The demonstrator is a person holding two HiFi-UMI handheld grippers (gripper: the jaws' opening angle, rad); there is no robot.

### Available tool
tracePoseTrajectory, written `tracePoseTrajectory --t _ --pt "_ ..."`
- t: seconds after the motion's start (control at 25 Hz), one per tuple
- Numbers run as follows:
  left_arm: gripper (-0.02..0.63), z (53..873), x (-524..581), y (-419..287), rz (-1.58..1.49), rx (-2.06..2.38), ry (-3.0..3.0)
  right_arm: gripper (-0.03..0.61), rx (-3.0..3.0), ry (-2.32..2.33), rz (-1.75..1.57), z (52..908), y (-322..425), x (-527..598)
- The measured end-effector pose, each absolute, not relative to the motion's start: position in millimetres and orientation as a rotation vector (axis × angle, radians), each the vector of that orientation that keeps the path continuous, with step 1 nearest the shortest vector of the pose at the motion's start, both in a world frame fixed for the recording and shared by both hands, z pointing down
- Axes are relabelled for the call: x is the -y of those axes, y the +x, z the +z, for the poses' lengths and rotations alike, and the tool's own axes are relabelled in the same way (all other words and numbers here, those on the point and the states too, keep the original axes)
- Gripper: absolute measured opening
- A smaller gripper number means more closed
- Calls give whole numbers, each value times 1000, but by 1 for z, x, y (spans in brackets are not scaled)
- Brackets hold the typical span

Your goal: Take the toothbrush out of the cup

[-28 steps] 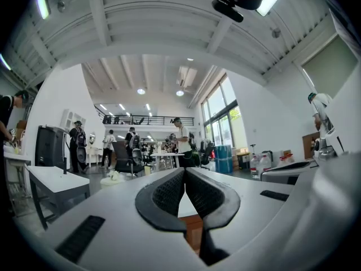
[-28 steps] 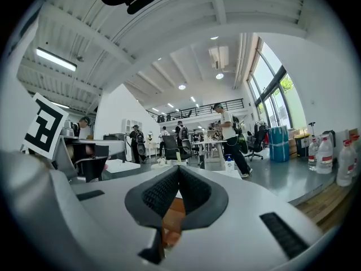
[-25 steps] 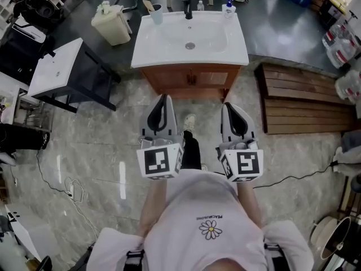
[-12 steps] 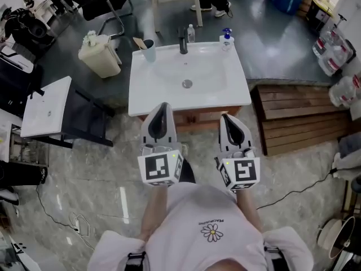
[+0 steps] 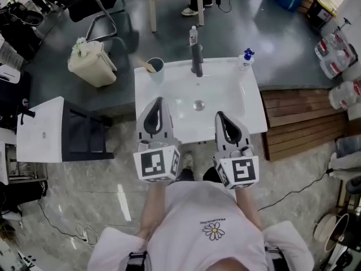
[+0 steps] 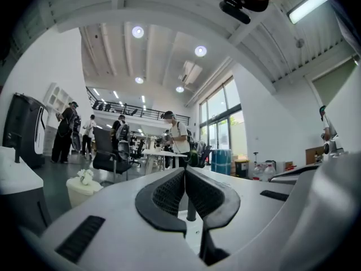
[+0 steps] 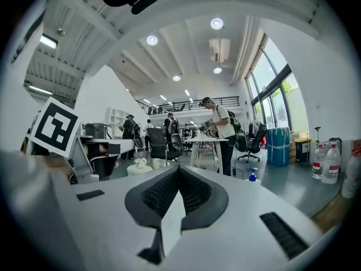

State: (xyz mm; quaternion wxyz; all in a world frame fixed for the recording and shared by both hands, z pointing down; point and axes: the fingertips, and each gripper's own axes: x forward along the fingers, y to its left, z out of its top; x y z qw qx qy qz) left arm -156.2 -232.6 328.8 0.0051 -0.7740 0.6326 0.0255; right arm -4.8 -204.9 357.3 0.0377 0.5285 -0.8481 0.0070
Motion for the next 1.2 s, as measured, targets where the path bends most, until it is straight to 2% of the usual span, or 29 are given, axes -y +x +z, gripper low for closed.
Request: tracePoseTrajectory --t 0.48,1.12,1.2 --pt "18 346 258 -180 44 -2132 -2349 12 2687 1477 25 364 -37 258" --pt "23 340 285 -190 54 -2247 -2237 12 2688 1505 51 361 -24 270" --pt "81 346 298 -192 60 -2269 -2255 12 2685 1506 39 359 -24 270"
